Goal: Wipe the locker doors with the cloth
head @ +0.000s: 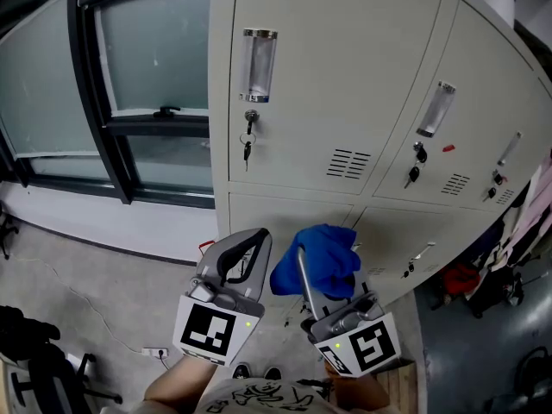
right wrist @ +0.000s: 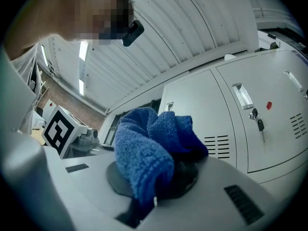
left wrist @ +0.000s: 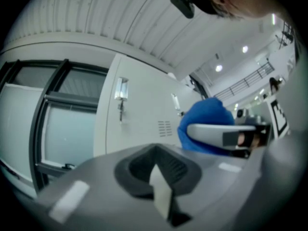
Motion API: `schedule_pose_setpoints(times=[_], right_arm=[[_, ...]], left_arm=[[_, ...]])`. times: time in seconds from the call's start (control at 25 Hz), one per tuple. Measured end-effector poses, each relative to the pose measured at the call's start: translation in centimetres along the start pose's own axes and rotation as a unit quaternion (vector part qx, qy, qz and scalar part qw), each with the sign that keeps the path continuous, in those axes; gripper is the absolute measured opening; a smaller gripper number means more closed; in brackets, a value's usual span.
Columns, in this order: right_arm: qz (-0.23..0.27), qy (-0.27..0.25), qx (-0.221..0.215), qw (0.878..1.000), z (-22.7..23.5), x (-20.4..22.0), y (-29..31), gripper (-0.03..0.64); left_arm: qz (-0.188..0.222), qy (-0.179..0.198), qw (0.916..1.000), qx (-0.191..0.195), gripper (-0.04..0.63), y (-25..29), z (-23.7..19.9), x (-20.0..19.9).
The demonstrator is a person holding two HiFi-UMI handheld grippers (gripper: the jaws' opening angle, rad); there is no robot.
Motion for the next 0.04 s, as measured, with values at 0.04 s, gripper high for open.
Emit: schedule_pose_setpoints(times=[0.04], right_arm=[[-0.001,0.001,0.0,1.0,-0.14,0.05,0.14,0.032]], left_arm=[[-0.001,-0.001,1.0,0.0,0.003,-0.09,-0.2,0.03]])
Point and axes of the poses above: the fingertips, and each gripper's own axes: y forward along the fingers, z to its right, x out of its underside, the point moved 6 cm from there along -y, backward along the fingers, and after that the axes turned 11 degrees about -y, right-handed, at the moved point
